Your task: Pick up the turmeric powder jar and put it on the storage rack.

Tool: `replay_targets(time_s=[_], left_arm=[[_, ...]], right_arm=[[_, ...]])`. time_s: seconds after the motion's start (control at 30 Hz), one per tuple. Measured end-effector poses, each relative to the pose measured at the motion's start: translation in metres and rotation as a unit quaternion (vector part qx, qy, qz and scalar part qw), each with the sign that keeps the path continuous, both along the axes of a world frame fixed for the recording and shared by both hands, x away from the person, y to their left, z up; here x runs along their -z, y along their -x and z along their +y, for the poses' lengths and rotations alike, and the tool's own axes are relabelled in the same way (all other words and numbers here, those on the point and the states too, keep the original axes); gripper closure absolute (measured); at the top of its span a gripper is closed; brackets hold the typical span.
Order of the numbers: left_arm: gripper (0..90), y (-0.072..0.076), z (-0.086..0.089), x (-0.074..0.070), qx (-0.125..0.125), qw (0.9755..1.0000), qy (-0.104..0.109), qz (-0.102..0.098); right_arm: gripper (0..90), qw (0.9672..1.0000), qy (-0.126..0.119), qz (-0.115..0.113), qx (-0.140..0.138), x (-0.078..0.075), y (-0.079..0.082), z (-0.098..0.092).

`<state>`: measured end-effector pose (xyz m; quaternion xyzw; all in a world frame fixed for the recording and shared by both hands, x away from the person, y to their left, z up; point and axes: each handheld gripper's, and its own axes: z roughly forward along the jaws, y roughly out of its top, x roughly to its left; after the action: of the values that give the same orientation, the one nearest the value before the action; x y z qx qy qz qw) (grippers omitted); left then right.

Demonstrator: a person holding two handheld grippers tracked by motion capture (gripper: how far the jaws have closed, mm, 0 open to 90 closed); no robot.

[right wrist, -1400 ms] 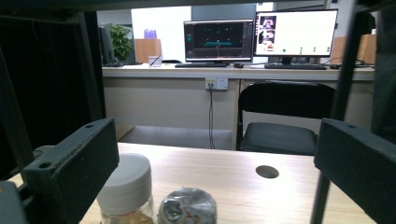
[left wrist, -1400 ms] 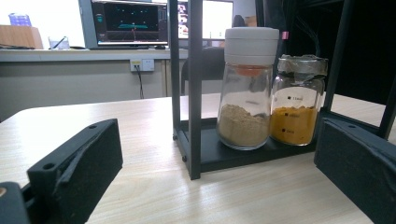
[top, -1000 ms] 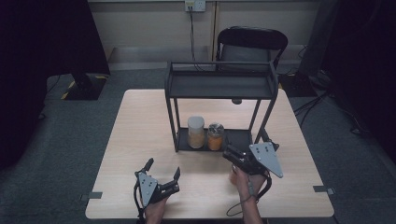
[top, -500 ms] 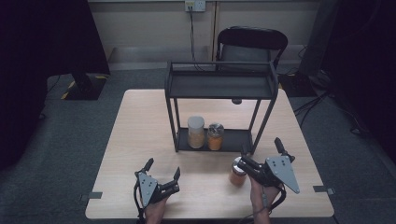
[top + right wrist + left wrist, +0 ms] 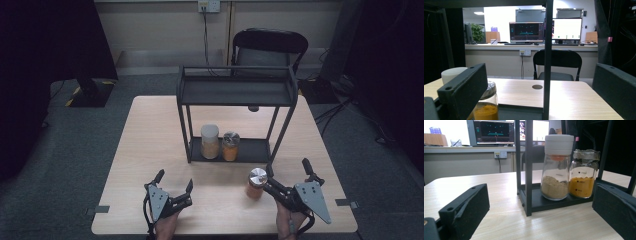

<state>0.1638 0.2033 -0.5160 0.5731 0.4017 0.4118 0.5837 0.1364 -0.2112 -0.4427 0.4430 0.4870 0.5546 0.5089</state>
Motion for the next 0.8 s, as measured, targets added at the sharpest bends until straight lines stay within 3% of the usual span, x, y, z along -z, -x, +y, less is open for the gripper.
replay_targets(time_s=[0.8], left_arm=[[0.5, 0.0, 0.0, 0.0, 0.0, 1.0, 0.0, 0.0]], right_arm=[[0.0, 0.9978, 0.01, 0.055, 0.035, 0.047, 0.008, -0.019]])
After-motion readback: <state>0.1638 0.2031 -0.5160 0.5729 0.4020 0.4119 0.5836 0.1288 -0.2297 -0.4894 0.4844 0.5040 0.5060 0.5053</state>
